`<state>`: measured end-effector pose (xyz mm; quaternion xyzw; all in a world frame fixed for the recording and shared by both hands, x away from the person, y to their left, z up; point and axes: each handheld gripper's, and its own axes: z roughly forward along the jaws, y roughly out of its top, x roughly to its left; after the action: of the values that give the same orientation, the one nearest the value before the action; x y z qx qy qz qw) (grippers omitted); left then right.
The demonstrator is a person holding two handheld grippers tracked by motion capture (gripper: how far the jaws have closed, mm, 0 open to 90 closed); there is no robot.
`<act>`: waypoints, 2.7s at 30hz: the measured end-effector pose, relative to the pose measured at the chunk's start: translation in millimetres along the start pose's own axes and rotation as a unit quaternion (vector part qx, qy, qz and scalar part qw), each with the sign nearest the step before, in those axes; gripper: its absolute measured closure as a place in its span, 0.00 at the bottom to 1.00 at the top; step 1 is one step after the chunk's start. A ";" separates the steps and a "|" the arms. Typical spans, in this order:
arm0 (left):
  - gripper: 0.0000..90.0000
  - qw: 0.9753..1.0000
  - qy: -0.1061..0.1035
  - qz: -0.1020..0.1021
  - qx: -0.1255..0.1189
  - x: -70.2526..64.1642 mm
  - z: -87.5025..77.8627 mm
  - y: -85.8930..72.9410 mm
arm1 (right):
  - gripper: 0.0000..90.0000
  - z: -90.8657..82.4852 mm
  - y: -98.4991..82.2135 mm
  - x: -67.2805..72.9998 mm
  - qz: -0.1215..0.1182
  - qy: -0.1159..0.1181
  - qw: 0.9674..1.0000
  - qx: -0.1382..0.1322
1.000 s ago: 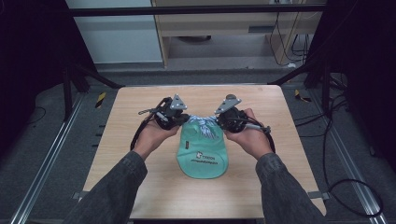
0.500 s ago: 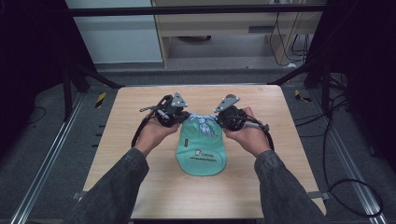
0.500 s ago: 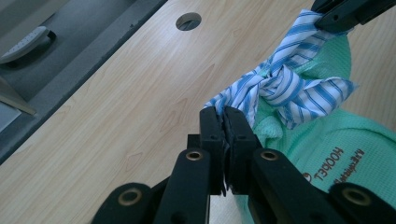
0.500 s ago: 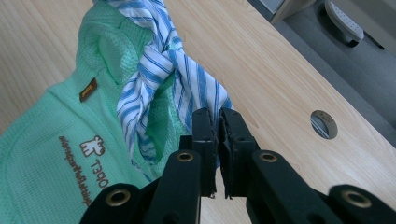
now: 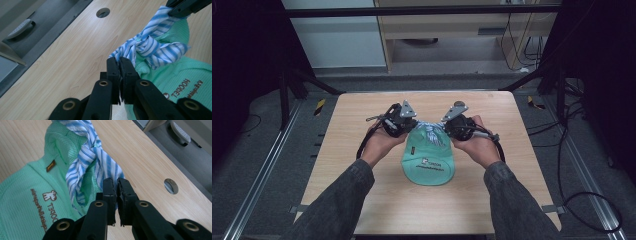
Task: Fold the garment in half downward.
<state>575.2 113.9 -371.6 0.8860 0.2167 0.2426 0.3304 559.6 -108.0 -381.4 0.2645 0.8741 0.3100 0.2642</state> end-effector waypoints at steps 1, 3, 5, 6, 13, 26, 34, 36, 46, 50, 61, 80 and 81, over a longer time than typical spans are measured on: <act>0.97 1.000 0.000 0.000 0.000 0.0 0.0 0.0 | 0.94 0.0 0.0 0.0 0.000 0.000 1.000 0.000; 0.97 1.000 -0.001 0.001 -0.002 -3.7 -1.1 -1.2 | 0.94 -1.7 -1.9 3.5 -0.001 -0.001 1.000 0.001; 0.97 1.000 -0.005 0.004 0.000 -5.5 -1.7 -2.8 | 0.94 -4.2 -3.2 7.9 -0.004 0.003 1.000 -0.001; 0.97 1.000 -0.006 0.004 0.000 -4.8 -1.3 -3.0 | 0.94 -4.4 -3.3 8.4 -0.004 0.003 1.000 -0.001; 0.97 1.000 -0.011 -0.010 0.003 7.2 5.6 0.0 | 0.94 -1.6 0.4 2.6 -0.001 0.000 1.000 0.001; 0.97 1.000 -0.012 0.012 0.003 -11.0 4.3 -8.3 | 0.94 0.7 -11.6 7.3 0.002 -0.001 1.000 -0.001; 0.97 1.000 -0.018 0.011 0.001 -22.8 0.8 -21.9 | 0.94 -2.1 -21.9 22.0 -0.005 0.007 1.000 -0.006; 0.97 1.000 -0.021 0.009 0.001 -23.1 0.2 -24.3 | 0.94 -1.7 -22.8 23.6 -0.004 0.009 1.000 -0.007; 0.97 1.000 -0.023 0.005 0.001 -22.4 -1.4 -29.0 | 0.94 -0.7 -21.0 26.2 -0.006 0.012 1.000 -0.007; 0.97 1.000 -0.022 0.005 0.002 -22.6 -2.7 -30.9 | 0.94 -2.4 -20.6 28.2 -0.008 0.013 1.000 -0.008; 0.97 1.000 -0.029 0.005 -0.005 -34.3 -6.6 -43.1 | 0.93 -5.2 -29.4 39.3 -0.010 0.021 1.000 -0.012; 0.96 0.999 -0.044 0.002 -0.005 -57.6 -5.3 -66.7 | 0.93 -7.3 -49.9 62.5 -0.017 0.032 0.999 -0.015; 0.96 0.999 -0.047 0.002 -0.004 -59.3 -4.8 -67.7 | 0.94 -6.6 -51.2 63.5 -0.018 0.033 0.999 -0.015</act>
<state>510.5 130.5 -432.2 0.8957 0.1980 0.2023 0.3430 494.4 -105.1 -430.8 0.2341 0.8823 0.3271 0.2444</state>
